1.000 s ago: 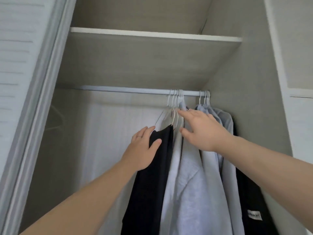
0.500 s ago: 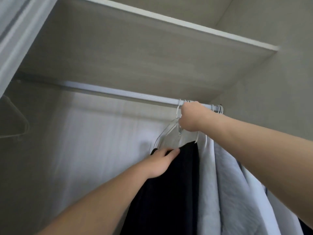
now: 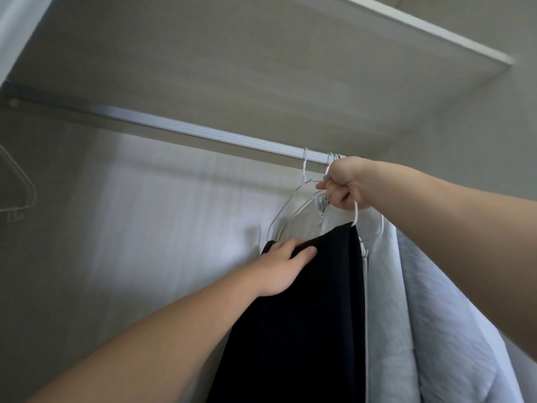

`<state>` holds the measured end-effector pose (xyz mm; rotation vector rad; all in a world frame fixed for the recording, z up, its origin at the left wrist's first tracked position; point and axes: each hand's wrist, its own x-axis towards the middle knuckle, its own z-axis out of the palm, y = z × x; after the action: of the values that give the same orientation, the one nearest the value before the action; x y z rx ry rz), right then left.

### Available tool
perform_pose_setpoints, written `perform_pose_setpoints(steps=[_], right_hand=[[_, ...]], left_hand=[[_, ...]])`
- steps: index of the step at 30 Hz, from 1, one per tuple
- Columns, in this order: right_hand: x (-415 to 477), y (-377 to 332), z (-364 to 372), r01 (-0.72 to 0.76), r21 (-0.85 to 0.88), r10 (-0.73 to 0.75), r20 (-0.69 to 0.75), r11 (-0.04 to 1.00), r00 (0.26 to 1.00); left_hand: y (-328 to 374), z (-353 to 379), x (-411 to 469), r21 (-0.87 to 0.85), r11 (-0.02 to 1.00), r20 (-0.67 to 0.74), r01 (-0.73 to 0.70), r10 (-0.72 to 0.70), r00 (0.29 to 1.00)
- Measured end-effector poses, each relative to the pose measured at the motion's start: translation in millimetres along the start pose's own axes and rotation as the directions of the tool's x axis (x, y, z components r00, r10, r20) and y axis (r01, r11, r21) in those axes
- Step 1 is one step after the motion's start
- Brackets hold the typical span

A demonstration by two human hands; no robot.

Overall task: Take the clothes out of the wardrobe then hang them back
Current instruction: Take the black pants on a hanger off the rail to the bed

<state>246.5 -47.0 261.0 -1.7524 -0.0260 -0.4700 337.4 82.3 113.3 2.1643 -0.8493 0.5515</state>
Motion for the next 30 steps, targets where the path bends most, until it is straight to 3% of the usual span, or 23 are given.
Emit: perform_pose_setpoints(steps=[7, 12, 16, 19, 21, 24, 27, 30], right_hand=[[-7, 12, 23, 0.263, 0.138, -0.256, -0.066, 0.955, 0.964], [-11, 13, 16, 0.414, 0.145, -0.404, -0.095, 0.899, 0.91], [-34, 18, -15, 0.503, -0.074, -0.509, -0.113, 0.861, 0.853], [-65, 16, -51, 0.551, -0.421, -0.644, -0.113, 0.721, 0.757], [-87, 13, -76, 0.536, -0.634, -0.735, -0.076, 0.557, 0.674], [-124, 15, -117, 0.447, -0.823, -0.813, -0.031, 0.35, 0.581], [-164, 20, -166, 0.314, -0.92, -0.843, -0.031, 0.234, 0.537], [-214, 17, -221, 0.146, -0.976, -0.839, -0.06, 0.164, 0.54]], left_hand=[[-8, -1, 1, 0.094, 0.994, -0.062, 0.051, -0.045, 0.997], [-2, -17, -4, 0.306, 0.952, -0.242, 0.029, 0.048, 0.969], [17, -31, -5, 0.284, 0.957, -0.49, -0.057, 0.196, 0.849], [45, -38, -5, 0.298, 0.947, -0.636, -0.12, 0.291, 0.714], [69, -40, -4, 0.314, 0.935, -0.687, -0.162, 0.342, 0.642], [110, -35, -5, 0.315, 0.924, -0.726, -0.215, 0.381, 0.572], [157, -16, -9, 0.278, 0.925, -0.723, -0.257, 0.378, 0.578], [210, 9, -16, 0.323, 0.902, -0.696, -0.287, 0.432, 0.574]])
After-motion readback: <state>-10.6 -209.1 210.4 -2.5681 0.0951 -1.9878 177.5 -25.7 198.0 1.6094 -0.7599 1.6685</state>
